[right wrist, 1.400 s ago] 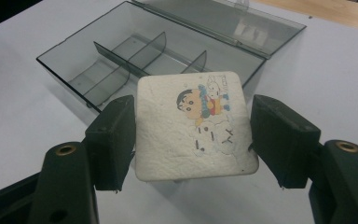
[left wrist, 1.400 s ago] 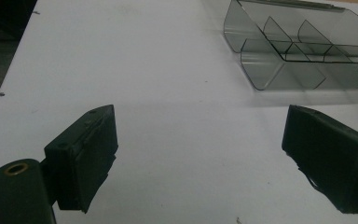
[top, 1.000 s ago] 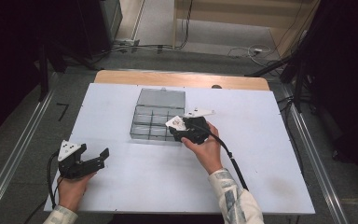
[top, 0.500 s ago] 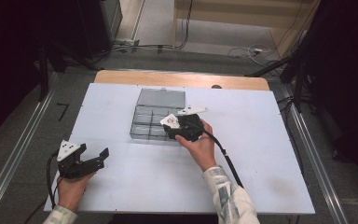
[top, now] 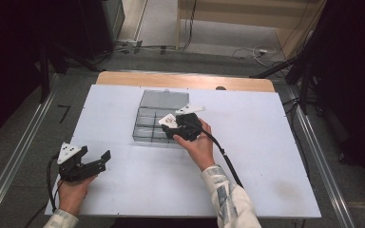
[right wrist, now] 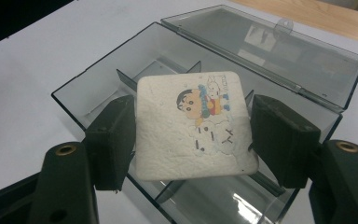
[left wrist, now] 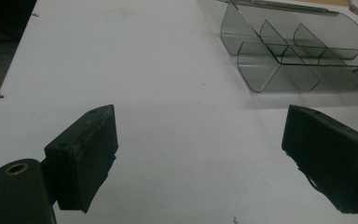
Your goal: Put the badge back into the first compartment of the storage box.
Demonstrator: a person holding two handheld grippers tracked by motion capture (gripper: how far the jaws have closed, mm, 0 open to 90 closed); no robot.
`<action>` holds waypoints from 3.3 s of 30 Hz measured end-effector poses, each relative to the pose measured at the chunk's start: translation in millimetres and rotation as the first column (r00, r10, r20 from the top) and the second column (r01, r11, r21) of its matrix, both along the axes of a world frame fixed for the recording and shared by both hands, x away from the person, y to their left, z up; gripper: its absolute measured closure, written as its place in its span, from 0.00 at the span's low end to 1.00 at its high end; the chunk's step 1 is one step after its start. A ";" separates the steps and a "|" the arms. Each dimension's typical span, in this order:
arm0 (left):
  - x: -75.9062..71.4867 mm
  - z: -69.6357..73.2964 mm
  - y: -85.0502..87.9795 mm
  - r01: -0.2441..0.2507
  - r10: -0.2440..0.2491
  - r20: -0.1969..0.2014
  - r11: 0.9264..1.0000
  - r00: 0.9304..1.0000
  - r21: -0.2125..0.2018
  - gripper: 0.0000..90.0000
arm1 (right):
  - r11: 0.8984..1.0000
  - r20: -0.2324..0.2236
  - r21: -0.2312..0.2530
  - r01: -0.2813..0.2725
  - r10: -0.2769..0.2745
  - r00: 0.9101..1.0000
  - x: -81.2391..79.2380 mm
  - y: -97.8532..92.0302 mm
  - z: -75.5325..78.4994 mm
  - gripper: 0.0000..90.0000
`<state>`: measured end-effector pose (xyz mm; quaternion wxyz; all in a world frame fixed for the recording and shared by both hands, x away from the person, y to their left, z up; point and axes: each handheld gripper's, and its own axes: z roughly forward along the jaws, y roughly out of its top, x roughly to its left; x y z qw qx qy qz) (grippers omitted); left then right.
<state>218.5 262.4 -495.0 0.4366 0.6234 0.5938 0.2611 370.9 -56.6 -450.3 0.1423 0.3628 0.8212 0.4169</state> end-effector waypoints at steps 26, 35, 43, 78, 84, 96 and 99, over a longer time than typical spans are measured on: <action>-0.4 -0.2 -0.1 0.002 -0.002 -0.001 1.000 1.000 -0.007 0.12 | 1.000 -0.019 -0.004 -0.023 0.022 1.000 20.3 40.9 -9.9 0.35; -0.5 -0.3 -0.4 0.004 -0.004 -0.002 1.000 1.000 -0.006 0.12 | 1.000 -0.023 -0.005 -0.030 0.030 0.999 27.2 52.6 -11.6 0.35; -0.3 -0.9 -0.1 0.003 -0.003 -0.006 1.000 1.000 -0.005 0.12 | 0.999 -0.030 -0.003 -0.036 0.036 0.999 32.5 62.5 -14.4 0.35; -1.0 -1.8 1.8 -0.010 0.010 -0.007 1.000 1.000 0.004 0.12 | 0.999 -0.076 -0.036 -0.037 0.034 0.997 33.0 32.0 -5.1 0.22; 1.2 -3.8 0.8 -0.012 0.013 -0.017 1.000 1.000 0.015 0.12 | 0.999 -0.065 -0.050 -0.001 -0.002 0.998 24.7 -3.2 -3.5 0.22; 4.3 -5.5 -1.1 -0.013 0.014 -0.022 0.999 1.000 0.031 0.12 | 0.998 -0.044 -0.043 0.048 -0.050 0.998 8.2 -54.3 -2.9 0.22; 4.4 -5.3 -1.6 -0.013 0.013 -0.023 0.999 1.000 0.034 0.12 | 0.998 -0.038 -0.032 0.052 -0.054 0.998 4.9 -60.3 -2.6 0.22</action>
